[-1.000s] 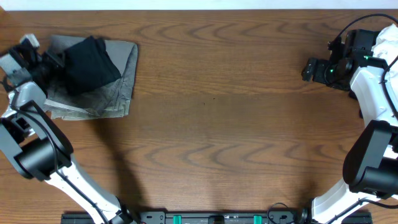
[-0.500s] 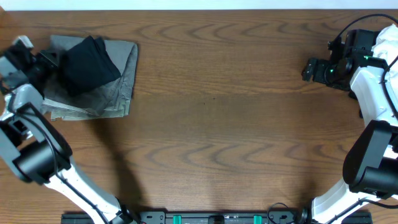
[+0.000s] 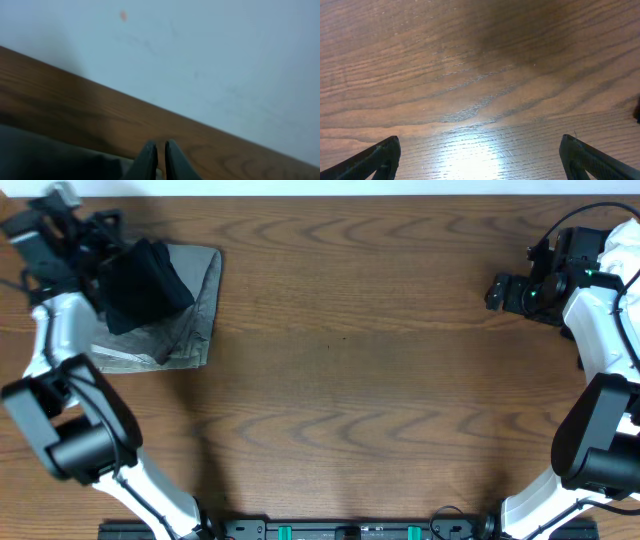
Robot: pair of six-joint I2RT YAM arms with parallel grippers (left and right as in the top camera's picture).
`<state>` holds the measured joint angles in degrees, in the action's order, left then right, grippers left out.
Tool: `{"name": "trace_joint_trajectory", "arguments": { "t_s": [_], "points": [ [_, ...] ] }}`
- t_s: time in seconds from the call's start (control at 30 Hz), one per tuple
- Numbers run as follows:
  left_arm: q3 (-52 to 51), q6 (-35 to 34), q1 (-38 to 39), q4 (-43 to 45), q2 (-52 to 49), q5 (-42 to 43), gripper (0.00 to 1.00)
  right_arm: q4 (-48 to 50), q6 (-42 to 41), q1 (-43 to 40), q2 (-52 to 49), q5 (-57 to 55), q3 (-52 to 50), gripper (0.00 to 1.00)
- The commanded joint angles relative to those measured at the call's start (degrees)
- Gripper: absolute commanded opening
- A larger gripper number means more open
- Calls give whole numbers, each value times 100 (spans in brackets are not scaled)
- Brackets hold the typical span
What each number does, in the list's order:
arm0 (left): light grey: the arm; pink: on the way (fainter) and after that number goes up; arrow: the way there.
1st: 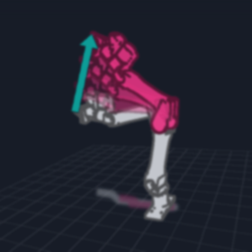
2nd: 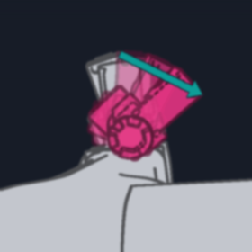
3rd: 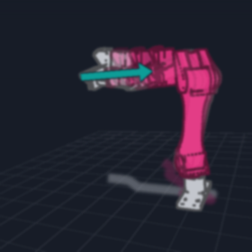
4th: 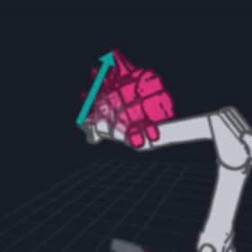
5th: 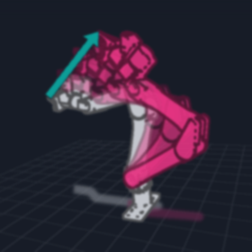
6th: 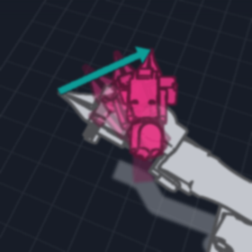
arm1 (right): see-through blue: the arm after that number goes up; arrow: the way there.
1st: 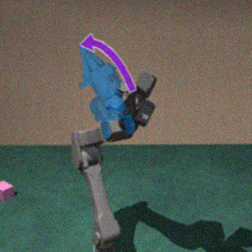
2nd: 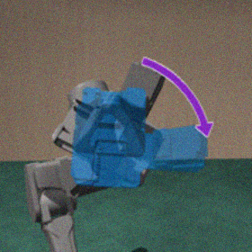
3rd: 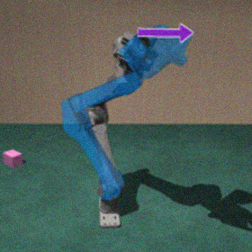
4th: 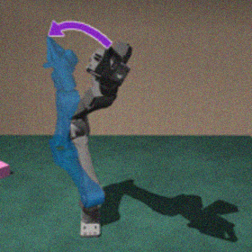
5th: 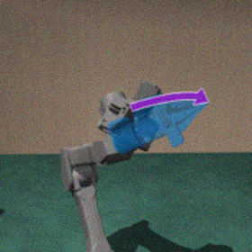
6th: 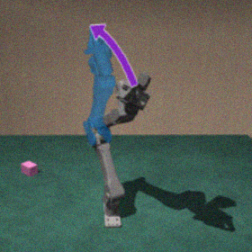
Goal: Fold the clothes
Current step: 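Adjust the black bundle on the grey garment with the left gripper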
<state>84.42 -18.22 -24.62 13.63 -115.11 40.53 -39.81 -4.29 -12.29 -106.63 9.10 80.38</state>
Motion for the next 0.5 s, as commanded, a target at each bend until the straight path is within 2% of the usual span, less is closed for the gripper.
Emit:
{"name": "trace_joint_trajectory", "arguments": {
  "t_s": [0.0, 0.2, 0.33, 0.47],
  "points": [
    [-7, -15, 258, 212, -415, 2, 10, -7, 9, -7, -39, -31, 13, 99],
    [-7, -57, 481, 315, -1049, -846, 11, -7, 9, -7, -39, -31, 13, 99],
    [-7, -55, 483, 485, -1440, -820, 13, -4, 9, -7, -39, -31, 13, 99],
    [-7, -94, 466, 911, -1517, -339, 13, -7, 9, -7, -39, -31, 13, 99]
  ]
}}
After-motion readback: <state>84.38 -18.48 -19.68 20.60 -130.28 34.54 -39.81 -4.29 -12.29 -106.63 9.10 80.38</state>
